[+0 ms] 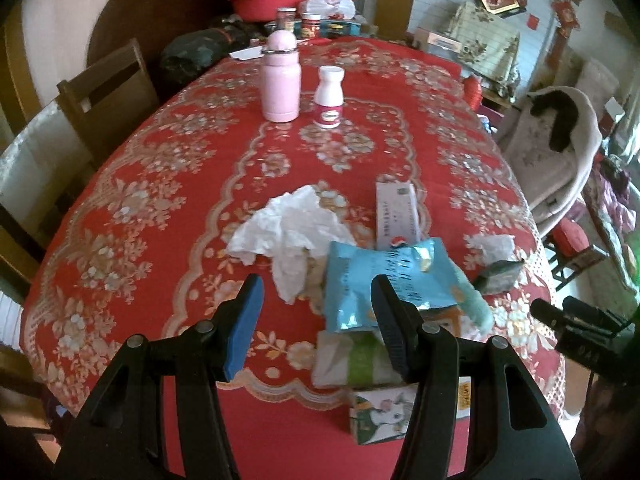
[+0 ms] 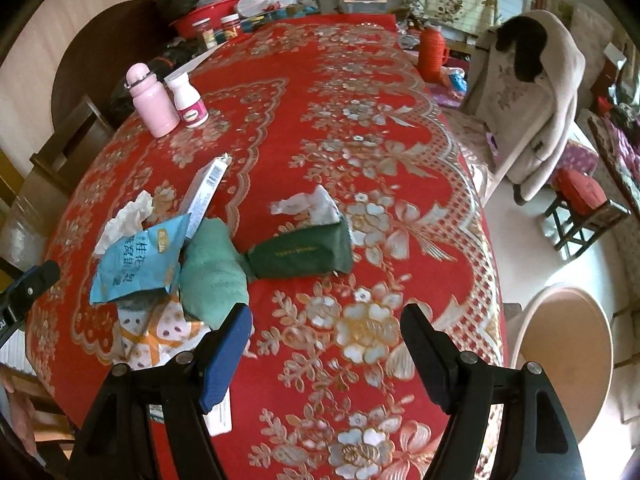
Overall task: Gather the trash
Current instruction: 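Grasp the clear plastic bag with the right tool while the left tool grasps the crumpled tissue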
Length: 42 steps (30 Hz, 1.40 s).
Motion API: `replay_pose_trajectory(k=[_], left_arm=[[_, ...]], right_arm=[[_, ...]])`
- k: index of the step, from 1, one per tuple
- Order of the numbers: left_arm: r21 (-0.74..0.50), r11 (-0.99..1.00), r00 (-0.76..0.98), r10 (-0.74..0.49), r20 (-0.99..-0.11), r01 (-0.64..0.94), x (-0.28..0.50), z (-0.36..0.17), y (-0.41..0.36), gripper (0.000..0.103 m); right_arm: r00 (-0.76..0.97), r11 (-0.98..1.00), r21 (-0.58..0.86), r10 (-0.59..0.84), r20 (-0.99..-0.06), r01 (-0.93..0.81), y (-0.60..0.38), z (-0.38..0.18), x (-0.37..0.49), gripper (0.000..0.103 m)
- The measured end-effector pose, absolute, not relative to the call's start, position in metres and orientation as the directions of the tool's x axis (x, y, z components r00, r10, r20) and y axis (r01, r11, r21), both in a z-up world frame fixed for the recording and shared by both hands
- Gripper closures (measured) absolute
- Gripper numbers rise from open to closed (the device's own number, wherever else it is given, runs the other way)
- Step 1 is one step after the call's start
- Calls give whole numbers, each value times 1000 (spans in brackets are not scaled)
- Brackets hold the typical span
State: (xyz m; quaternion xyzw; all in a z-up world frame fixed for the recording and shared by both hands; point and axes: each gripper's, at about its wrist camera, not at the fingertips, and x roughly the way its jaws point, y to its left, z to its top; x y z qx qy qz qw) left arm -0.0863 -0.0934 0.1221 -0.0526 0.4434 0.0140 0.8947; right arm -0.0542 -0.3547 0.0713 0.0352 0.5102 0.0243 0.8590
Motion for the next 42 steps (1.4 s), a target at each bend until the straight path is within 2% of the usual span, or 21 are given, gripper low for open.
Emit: replay_pose_trajectory(k=[9,14,21,24,26,28,32,34,39,41,42], left_arm=[[-100,985,579,0,-815,-142,-70,114,-58,49],[-98,974,559,33,-829,-203,-59,106,-39,49],[-119,965,529,23,-849,-233,-43,88,-28,49],[-145,961,520,-3,-854,-233,-31,79,-28,49],[-146,963,513,-9,-858,-227,-22,74,-31,49],[-149,965,506,-21,-862,-215,-11,68,-36,49],[-158,966,464,-48,-885,-203,10,51,-42,45],[-154,965,443,-45,-895,-212,17,44,-43,45],[-171,961,427,-65,-902,-216,31,30,-42,45],[-186,961,424,-84,-902,-206,34,26,-43,49],[-193,961,425,-93,-900,-199,34,24,-44,63]], right_arm=[[467,995,93,92,-879,-21,-362,72,-5,29],[411,988,156,149,-899,-15,-376,59,34,29],[298,980,192,198,-934,-49,-373,26,71,52],[300,982,175,187,-935,-67,-370,22,71,52],[298,982,174,187,-936,-69,-371,18,70,59],[304,979,187,202,-931,-76,-371,17,69,69],[336,973,209,231,-913,-101,-373,19,63,74],[349,971,213,238,-906,-108,-373,19,61,81],[381,966,233,258,-888,-112,-379,26,57,87],[401,962,252,271,-875,-102,-385,31,55,88],[408,958,268,284,-868,-97,-387,34,55,90]])
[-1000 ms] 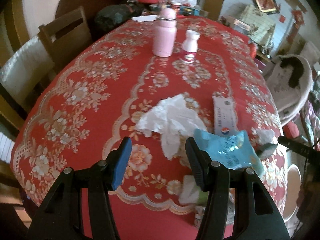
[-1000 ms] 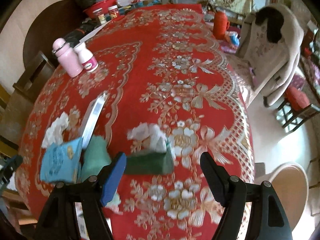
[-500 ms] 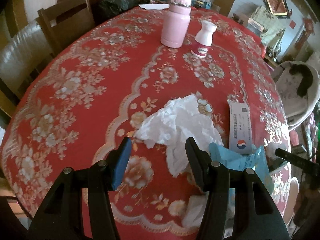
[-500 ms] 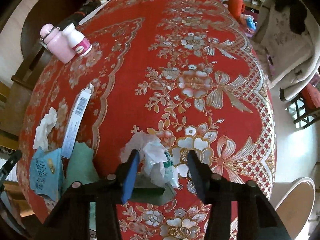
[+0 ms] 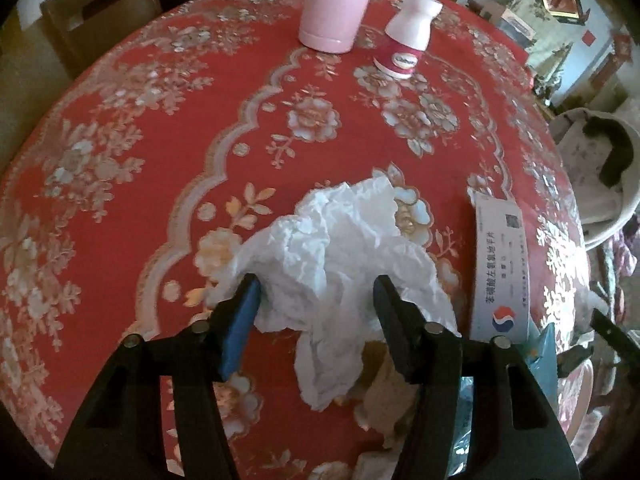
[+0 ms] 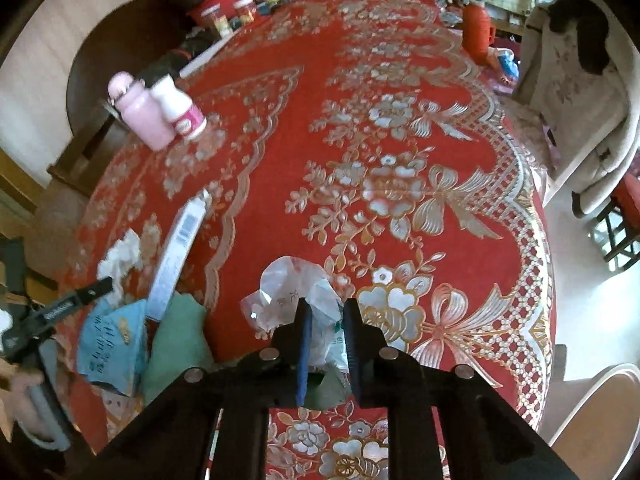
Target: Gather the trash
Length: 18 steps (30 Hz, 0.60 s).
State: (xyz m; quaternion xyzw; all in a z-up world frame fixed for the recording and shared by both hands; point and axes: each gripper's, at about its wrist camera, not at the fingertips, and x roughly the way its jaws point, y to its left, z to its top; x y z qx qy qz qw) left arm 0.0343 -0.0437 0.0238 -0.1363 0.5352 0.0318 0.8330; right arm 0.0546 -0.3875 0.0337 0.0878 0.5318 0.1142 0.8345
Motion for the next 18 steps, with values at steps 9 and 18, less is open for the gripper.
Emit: replay_pose_trajectory(k=[9,18], left_arm=[[-223,958,505,-104,-857,-180,21,61,-31,94],[-231,969,583,-140,-801,-85,-2,127,-44,94]], right_arm=[[466,938,339,332,-820,-72,-402,61,42,90],[498,944,322,315,-808,-75,-395,76,15,90]])
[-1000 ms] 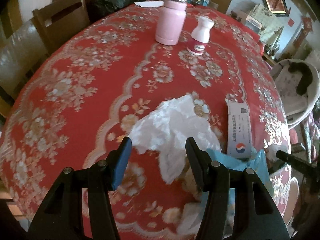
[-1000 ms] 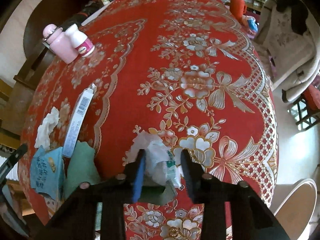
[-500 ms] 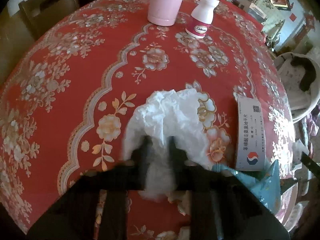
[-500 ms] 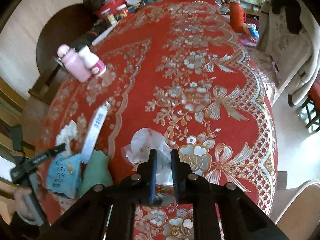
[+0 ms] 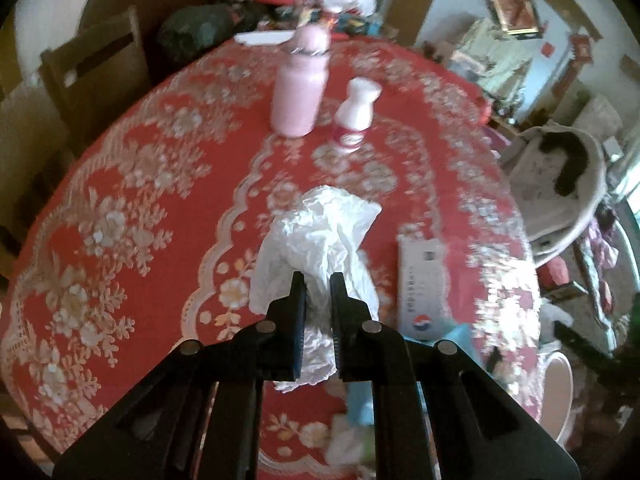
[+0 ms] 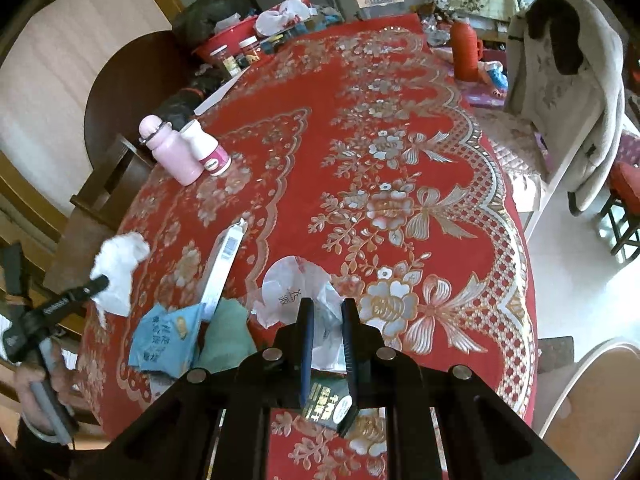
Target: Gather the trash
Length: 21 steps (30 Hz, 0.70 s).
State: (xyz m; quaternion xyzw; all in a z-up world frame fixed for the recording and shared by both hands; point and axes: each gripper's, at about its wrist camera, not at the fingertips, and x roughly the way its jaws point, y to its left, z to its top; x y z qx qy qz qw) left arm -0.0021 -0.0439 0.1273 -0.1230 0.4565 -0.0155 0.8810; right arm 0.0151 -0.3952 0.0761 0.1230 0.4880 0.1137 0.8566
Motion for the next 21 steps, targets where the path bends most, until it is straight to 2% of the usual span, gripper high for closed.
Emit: replay_pose_trajectory(k=[9,21], left_arm=[[-286,953,606,-285,-743,97,-28,174,-98,94],[-240,904,542,-406,-736,353,-58,180,-202,94]], right_arm=[[532,952,303,278,-800,-41,-393,88,-17,90],[581,957,278,184,-793,77,-424,100,-69,90]])
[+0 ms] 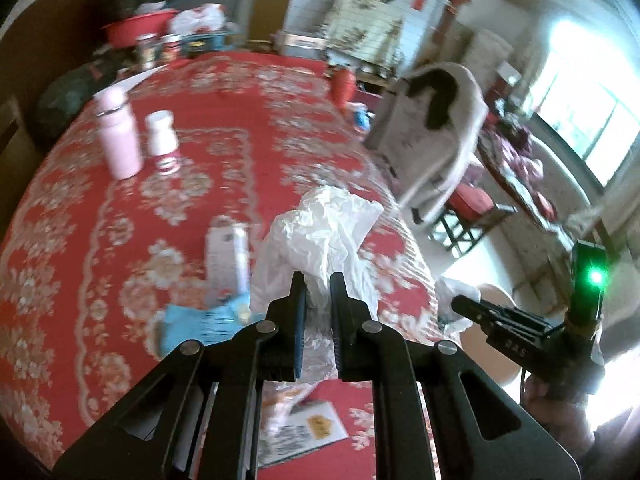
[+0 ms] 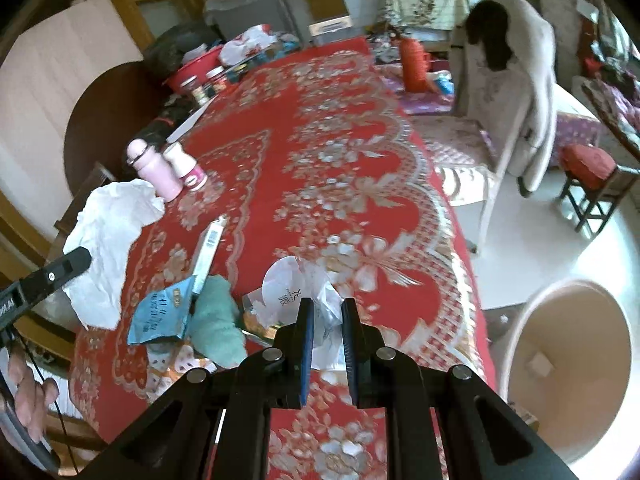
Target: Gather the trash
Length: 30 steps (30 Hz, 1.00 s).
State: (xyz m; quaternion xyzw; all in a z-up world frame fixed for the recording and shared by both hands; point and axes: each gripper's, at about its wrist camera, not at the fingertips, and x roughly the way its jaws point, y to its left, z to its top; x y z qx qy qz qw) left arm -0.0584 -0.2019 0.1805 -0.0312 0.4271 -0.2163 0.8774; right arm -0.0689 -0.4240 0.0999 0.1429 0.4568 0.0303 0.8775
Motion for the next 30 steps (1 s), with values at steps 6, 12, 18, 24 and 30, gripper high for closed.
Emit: replay_pose_trajectory(k=[6,12,18,24,30], left_arm=[[-232,862,488,-456,-744,451,-73,175,-250,94],[-235,811,426,-500,-754,535,-87,167,-300,94],[-214,772,394,-517,-760,599,-103,161,-342,94],[-217,738,353,-533,-769,639,-110,152,-375,94],[-223,718,320,-536,-781,659,-116,144,-402,94]], right_arm=[[596,950,264,118,-794,164,-454,102,-98,90],[602,931,251,44,-797,263,-491,101,-130,90],[598,899,247,-20,-801,361,-529,101,-160,90],[586,867,243,-68,-807,435,-558,99,-184,90],[568,842,238,-97,-817,485,-580,93,-199,90]])
